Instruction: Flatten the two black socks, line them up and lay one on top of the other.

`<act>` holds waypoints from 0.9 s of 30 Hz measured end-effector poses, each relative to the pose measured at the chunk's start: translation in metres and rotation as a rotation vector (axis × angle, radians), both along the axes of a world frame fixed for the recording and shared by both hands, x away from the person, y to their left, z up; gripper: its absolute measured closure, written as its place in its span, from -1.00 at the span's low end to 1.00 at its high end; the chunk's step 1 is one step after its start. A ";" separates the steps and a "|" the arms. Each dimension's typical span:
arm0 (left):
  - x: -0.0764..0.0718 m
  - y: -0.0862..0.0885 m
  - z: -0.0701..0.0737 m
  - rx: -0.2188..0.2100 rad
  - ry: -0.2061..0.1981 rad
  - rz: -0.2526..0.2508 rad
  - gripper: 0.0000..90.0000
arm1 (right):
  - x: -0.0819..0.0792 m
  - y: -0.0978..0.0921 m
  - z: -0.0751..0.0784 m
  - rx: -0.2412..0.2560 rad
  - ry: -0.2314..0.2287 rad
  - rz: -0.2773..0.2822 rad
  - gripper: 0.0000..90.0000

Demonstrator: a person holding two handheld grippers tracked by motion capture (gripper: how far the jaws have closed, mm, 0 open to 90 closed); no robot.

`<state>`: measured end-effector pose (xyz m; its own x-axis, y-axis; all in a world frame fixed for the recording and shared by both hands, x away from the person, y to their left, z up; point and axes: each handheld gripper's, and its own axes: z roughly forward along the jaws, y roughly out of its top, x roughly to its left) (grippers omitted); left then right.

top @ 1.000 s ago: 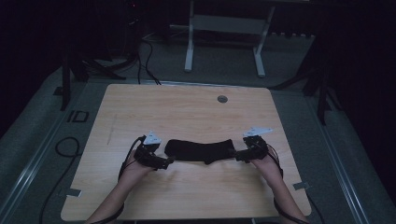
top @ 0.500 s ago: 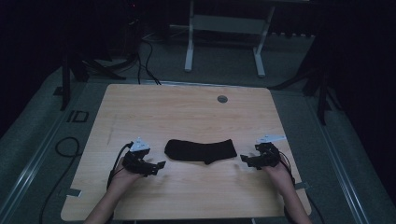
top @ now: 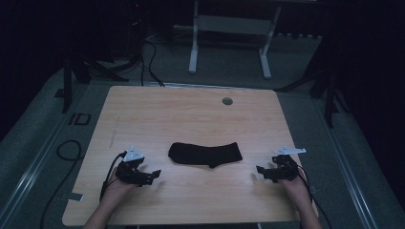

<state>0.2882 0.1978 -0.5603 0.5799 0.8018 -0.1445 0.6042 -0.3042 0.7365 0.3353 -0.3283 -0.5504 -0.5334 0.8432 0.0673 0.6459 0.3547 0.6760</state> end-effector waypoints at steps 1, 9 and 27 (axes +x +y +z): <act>-0.002 0.001 0.000 0.000 -0.004 -0.003 -0.78 | -0.002 -0.003 0.000 0.003 -0.005 -0.015 -0.69; -0.010 0.014 -0.004 0.001 0.006 0.026 -0.78 | -0.011 -0.023 0.002 0.029 -0.009 -0.077 -0.69; -0.016 0.024 -0.011 -0.023 0.005 0.055 -0.78 | -0.012 -0.034 -0.001 0.034 -0.009 -0.116 -0.69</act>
